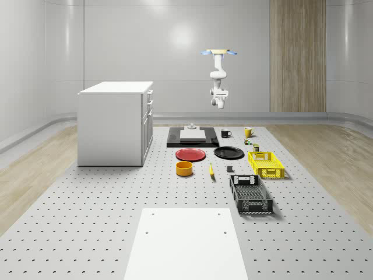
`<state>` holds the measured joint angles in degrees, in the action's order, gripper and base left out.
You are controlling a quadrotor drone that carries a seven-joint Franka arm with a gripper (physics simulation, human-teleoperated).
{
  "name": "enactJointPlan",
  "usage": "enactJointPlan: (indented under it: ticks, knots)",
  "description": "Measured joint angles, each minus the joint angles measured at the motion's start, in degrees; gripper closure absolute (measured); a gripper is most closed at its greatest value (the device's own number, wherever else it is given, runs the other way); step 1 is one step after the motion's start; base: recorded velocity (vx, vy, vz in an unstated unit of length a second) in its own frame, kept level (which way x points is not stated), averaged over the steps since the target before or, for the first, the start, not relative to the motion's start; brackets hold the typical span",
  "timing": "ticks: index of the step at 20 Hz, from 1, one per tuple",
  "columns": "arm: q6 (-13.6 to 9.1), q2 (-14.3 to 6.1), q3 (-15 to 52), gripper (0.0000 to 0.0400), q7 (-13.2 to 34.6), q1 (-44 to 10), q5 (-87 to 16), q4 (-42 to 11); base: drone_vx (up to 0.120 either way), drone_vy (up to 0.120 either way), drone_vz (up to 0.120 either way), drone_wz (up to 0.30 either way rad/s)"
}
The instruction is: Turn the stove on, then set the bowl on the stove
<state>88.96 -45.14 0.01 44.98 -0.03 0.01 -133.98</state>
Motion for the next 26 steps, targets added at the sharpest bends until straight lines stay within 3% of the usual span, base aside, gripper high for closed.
enactJointPlan:
  ticks: [6,12,20,26]
  knots:
    - [-5.6,1.4,0.1,0.0,-0.1,-0.2,0.1,7.3,0.0,0.0,0.0,0.0]
    - [-9.3,3.7,0.1,0.0,-0.1,-0.3,0.1,13.5,0.04,-0.04,0.0,0.0]
    - [-10.8,4.8,0.2,0.0,-0.2,-0.3,0.1,16.6,0.12,-0.12,0.0,0.0]
    - [-10.9,4.9,0.2,0.0,-0.2,-0.4,0.1,16.9,0.0,-0.12,0.0,0.0]
